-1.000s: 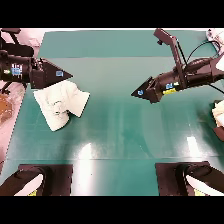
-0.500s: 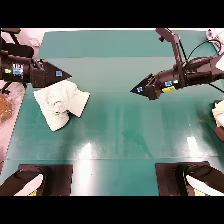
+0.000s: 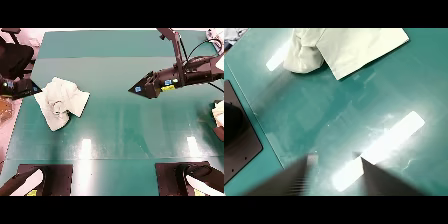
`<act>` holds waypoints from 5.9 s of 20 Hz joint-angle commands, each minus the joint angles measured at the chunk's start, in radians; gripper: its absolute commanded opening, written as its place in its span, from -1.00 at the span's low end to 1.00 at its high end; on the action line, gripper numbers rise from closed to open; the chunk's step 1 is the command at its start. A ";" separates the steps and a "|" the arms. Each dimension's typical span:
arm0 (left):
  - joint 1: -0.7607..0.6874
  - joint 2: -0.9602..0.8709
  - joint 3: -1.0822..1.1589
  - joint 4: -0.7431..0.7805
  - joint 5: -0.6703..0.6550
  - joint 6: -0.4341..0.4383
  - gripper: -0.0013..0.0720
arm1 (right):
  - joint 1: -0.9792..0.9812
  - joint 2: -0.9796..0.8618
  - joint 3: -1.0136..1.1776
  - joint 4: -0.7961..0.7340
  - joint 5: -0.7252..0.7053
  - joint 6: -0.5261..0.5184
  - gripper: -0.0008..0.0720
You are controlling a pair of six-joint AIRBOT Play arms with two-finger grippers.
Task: Fold the shirts.
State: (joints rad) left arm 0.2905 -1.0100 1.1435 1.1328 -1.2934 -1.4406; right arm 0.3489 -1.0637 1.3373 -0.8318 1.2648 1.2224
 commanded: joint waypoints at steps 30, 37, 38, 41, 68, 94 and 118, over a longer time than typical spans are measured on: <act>0.080 -0.251 0.055 -0.880 0.025 0.377 -0.91 | -0.163 0.086 0.000 -0.008 -0.123 0.098 0.89; -0.351 -0.203 0.505 -1.106 0.218 0.376 -0.90 | -0.568 0.256 0.000 -0.008 -0.080 0.097 0.89; -0.418 -0.203 0.549 -1.101 0.277 0.376 -0.90 | -0.634 0.274 0.000 -0.009 -0.062 0.096 0.89; -0.575 -0.217 0.647 -1.091 0.330 0.377 -0.90 | -0.806 0.334 -0.042 -0.008 -0.059 0.097 0.89; -0.360 -0.116 0.178 0.328 0.078 0.014 0.96 | -0.739 0.383 -0.472 -0.006 -0.105 0.022 0.89; -0.663 -0.449 0.051 0.451 0.077 -0.035 0.08 | -0.778 0.473 -0.472 -0.008 -0.153 0.023 0.89; -0.662 0.064 0.251 0.473 -0.195 -0.036 -0.90 | -0.108 -0.071 -0.473 -0.010 -0.059 0.114 0.89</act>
State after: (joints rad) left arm -0.3714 -0.9630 1.3918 1.6062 -1.4403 -1.4708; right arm 0.0429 -1.0187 0.8650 -0.8406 1.2774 1.3067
